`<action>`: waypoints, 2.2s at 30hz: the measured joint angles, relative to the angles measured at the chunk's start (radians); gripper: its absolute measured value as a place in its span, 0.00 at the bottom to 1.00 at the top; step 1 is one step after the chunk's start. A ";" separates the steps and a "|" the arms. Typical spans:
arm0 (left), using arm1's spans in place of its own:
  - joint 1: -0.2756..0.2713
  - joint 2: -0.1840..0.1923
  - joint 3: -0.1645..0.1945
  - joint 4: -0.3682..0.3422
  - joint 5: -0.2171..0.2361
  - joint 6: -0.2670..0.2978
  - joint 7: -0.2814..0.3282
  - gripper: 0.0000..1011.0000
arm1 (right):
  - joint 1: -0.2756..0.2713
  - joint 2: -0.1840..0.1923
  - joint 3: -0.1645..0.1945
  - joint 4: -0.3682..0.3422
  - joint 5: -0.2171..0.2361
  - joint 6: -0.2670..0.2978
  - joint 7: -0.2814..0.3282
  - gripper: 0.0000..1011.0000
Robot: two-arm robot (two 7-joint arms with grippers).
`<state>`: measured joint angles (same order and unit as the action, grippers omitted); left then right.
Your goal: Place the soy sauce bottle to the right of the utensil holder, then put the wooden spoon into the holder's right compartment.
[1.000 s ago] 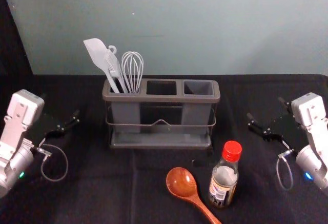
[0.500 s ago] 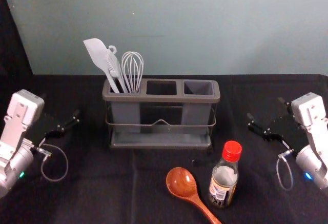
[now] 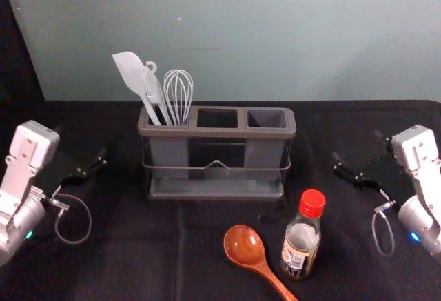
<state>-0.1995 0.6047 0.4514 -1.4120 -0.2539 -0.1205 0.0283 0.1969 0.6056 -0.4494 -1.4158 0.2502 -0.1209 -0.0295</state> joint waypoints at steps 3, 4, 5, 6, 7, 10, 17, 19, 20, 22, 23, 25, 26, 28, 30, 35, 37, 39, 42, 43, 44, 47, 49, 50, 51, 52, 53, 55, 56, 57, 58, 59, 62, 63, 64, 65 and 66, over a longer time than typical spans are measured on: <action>0.000 0.000 0.000 0.000 0.000 0.000 0.000 1.00 | -0.029 0.013 0.009 -0.032 -0.025 -0.003 -0.017 0.99; 0.000 0.000 0.000 0.000 0.000 0.000 0.000 1.00 | -0.039 0.017 0.012 -0.043 -0.030 -0.003 -0.021 0.99; 0.000 0.000 0.000 0.000 0.000 0.000 0.000 1.00 | -0.062 0.027 0.020 -0.067 -0.038 -0.003 -0.030 0.99; 0.000 0.000 0.000 0.000 0.000 0.000 0.000 1.00 | -0.074 0.032 0.024 -0.079 -0.041 -0.003 -0.033 0.99; 0.000 0.000 0.000 0.000 0.000 0.000 0.000 1.00 | -0.089 0.039 0.028 -0.095 -0.044 -0.004 -0.037 0.99; 0.000 0.000 0.000 0.000 0.000 0.000 0.000 1.00 | -0.158 0.070 0.051 -0.166 -0.051 -0.010 -0.054 0.99; 0.000 0.000 0.000 0.000 0.000 0.000 0.000 1.00 | -0.334 0.169 0.118 -0.343 -0.047 -0.005 -0.065 0.99; 0.000 0.000 0.000 0.000 0.000 0.000 0.000 1.00 | -0.368 0.193 0.131 -0.377 -0.045 0.003 -0.061 0.99; 0.000 0.000 0.000 0.000 0.000 0.000 0.000 1.00 | -0.385 0.205 0.137 -0.393 -0.043 0.007 -0.057 0.99; 0.000 0.000 0.000 0.000 0.000 0.000 0.000 1.00 | -0.430 0.239 0.157 -0.436 -0.040 0.019 -0.046 0.99; 0.000 0.000 0.000 0.000 0.000 0.000 0.000 1.00 | -0.447 0.251 0.163 -0.451 -0.039 0.024 -0.041 0.99; 0.000 0.000 0.000 0.000 0.000 0.000 0.000 1.00 | -0.486 0.285 0.181 -0.490 -0.034 0.035 -0.023 0.99; 0.000 0.000 0.000 0.000 0.000 0.000 0.000 1.00 | -0.501 0.296 0.187 -0.503 -0.031 0.037 -0.017 0.99; 0.000 0.000 0.000 0.000 0.000 0.000 0.000 1.00 | -0.537 0.324 0.205 -0.538 -0.023 0.039 0.001 0.99; 0.000 0.000 0.000 0.000 0.000 0.000 0.000 1.00 | -0.559 0.336 0.215 -0.558 -0.015 0.037 0.014 0.99; 0.000 0.000 0.000 0.000 0.000 0.000 0.000 1.00 | -0.587 0.341 0.225 -0.594 0.013 0.012 0.056 0.99; 0.000 0.000 0.000 0.000 0.000 0.000 0.000 1.00 | -0.582 0.329 0.216 -0.603 0.025 -0.001 0.081 0.99; 0.000 0.000 0.000 0.000 0.000 0.000 0.000 1.00 | -0.568 0.310 0.202 -0.607 0.024 -0.003 0.096 0.99; 0.000 0.000 0.000 0.000 0.000 0.000 0.000 1.00 | -0.537 0.275 0.175 -0.601 0.015 0.000 0.112 0.99; 0.000 0.000 0.000 0.000 0.000 0.000 0.000 1.00 | -0.526 0.262 0.165 -0.597 0.007 0.003 0.115 0.99; 0.000 0.000 0.000 0.000 0.000 0.000 0.000 1.00 | -0.510 0.242 0.150 -0.590 -0.012 0.011 0.114 0.99; 0.000 0.000 0.000 0.000 0.000 0.000 0.000 1.00 | -0.477 0.192 0.122 -0.569 -0.052 0.022 0.102 0.99; 0.000 0.000 0.000 0.000 0.000 0.000 0.000 1.00 | -0.466 0.171 0.112 -0.559 -0.069 0.023 0.095 0.99; 0.000 0.000 0.000 0.000 0.000 0.000 0.000 1.00 | -0.460 0.159 0.107 -0.554 -0.076 0.023 0.091 0.99; 0.000 0.000 0.000 0.000 0.000 0.000 0.000 1.00 | -0.451 0.135 0.099 -0.543 -0.092 0.016 0.081 0.99; 0.000 0.000 0.000 0.000 0.000 0.000 0.000 1.00 | -0.446 0.116 0.096 -0.535 -0.097 0.004 0.077 0.99; 0.000 0.000 0.000 0.000 0.000 0.000 0.000 1.00 | -0.445 0.108 0.095 -0.532 -0.099 -0.005 0.075 0.99; 0.000 0.000 0.000 0.000 0.000 0.000 0.000 1.00 | -0.443 0.093 0.095 -0.527 -0.098 -0.019 0.074 0.99; 0.000 0.000 0.000 0.000 0.000 0.000 0.000 1.00 | -0.443 0.086 0.095 -0.525 -0.097 -0.026 0.074 0.99; 0.000 0.000 0.000 0.000 0.000 0.000 0.000 1.00 | -0.444 0.081 0.096 -0.524 -0.095 -0.032 0.074 0.99; 0.000 0.000 0.000 0.000 0.000 0.000 0.000 1.00 | -0.446 0.072 0.099 -0.522 -0.086 -0.044 0.076 0.99; 0.000 0.000 0.000 0.000 0.000 0.000 0.000 1.00 | -0.447 0.069 0.101 -0.521 -0.082 -0.048 0.078 0.99; 0.000 0.000 0.000 0.000 0.000 0.000 0.000 1.00 | -0.452 0.055 0.108 -0.519 -0.064 -0.060 0.090 0.99; 0.000 0.000 0.000 0.000 0.000 0.000 0.000 1.00 | -0.454 0.050 0.112 -0.518 -0.058 -0.064 0.096 0.99; 0.000 0.000 0.000 0.000 0.000 0.000 0.000 1.00 | -0.456 0.048 0.114 -0.518 -0.055 -0.066 0.099 0.99; 0.000 0.000 0.000 0.000 0.000 0.000 0.000 1.00 | -0.458 0.044 0.117 -0.518 -0.053 -0.069 0.104 0.99; 0.000 0.000 0.000 0.000 0.000 0.000 0.000 1.00 | -0.458 0.044 0.117 -0.518 -0.053 -0.069 0.104 0.99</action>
<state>-0.1996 0.6047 0.4514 -1.4120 -0.2539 -0.1205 0.0283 -0.2614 0.6498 -0.3320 -1.9338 0.1976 -0.1898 0.0741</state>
